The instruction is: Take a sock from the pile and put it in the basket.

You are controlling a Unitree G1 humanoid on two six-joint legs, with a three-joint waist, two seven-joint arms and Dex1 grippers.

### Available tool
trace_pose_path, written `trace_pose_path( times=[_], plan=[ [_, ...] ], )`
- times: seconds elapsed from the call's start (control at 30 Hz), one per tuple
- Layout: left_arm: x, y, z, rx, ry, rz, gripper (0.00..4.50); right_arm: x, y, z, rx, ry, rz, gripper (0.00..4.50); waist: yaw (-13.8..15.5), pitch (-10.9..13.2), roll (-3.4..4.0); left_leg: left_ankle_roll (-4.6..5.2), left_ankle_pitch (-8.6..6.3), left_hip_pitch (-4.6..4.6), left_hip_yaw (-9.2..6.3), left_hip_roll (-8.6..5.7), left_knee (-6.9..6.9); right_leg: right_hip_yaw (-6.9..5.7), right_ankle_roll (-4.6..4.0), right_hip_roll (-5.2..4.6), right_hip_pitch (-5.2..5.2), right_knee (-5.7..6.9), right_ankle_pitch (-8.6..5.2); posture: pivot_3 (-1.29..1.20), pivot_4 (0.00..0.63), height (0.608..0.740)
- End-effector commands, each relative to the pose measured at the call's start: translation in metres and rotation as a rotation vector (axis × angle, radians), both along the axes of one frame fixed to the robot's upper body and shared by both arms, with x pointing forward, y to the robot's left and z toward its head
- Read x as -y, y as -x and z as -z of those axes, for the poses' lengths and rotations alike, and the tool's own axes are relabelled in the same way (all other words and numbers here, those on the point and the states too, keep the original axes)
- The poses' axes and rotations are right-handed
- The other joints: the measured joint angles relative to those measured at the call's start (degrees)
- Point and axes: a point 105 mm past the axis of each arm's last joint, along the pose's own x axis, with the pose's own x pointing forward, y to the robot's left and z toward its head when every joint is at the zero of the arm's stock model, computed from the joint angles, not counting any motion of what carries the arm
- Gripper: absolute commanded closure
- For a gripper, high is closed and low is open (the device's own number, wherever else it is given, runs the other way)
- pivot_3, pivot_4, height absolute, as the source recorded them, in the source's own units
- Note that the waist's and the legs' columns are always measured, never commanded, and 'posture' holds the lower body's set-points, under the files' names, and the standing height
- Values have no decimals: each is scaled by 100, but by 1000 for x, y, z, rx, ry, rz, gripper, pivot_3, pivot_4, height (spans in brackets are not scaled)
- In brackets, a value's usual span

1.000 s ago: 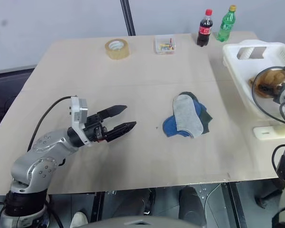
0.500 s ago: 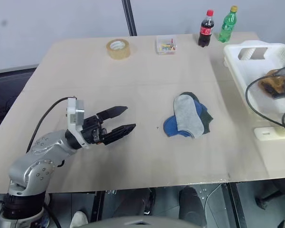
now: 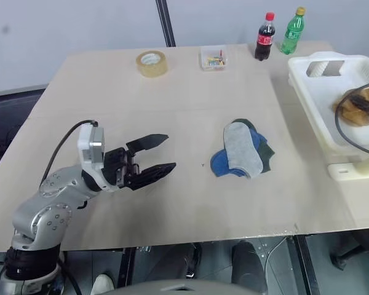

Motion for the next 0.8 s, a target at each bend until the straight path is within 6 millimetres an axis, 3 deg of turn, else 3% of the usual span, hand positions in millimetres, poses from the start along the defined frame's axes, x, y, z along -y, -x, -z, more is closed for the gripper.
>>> trace_pose_path(
  times=[0.03, 0.1, 0.23, 0.43, 0.57, 0.7, 0.8],
  plan=[
    [-1, 4, -5, 37, 0, 13, 0, -66, 24, -4, 10, -105, -369, 10, 9, 0, -1, 0, 0, 0, -2, 2, 0, -2, 0, 2, 1, -1, 0, 0, 150, 740],
    [-4, 4, -3, 40, -11, 3, 0, -95, 39, 23, -76, -109, -502, 10, 60, 0, -2, 1, -1, -2, -9, 4, 2, -7, 0, 3, 2, -2, 0, 0, 150, 740],
    [-14, 6, 2, 56, -75, -54, 0, -128, 74, 76, -246, -78, -687, 10, 138, 0, -2, 4, -3, -10, -18, -2, 11, -19, 0, -4, 2, -4, 0, 0, 150, 740],
    [-44, 16, 28, -41, -210, -198, 0, -129, 105, 116, -375, -57, -763, 10, 133, -2, -3, 5, -3, 2, -8, -3, 12, -8, 1, -4, 5, 2, 1, 0, 150, 740],
    [-65, 27, 49, -123, -313, -319, 0, -122, 108, 128, -322, -61, -753, 10, 134, -1, -5, 5, -4, 5, -8, 1, 10, -8, 0, 0, 7, 1, 0, 0, 150, 740],
    [-90, 34, 67, -182, -413, -489, 0, -121, 105, 119, -277, -152, -744, 10, 147, 0, -5, 6, -5, 7, 1, 1, 10, -1, 1, -1, 8, 1, 1, 0, 150, 740],
    [-95, 43, 71, -180, -450, -520, 0, -123, 103, 112, -287, -203, -739, 10, 180, 1, -9, 7, -7, 6, 0, 3, 9, -3, 0, -1, 8, 0, 0, 0, 150, 740]
  ],
)
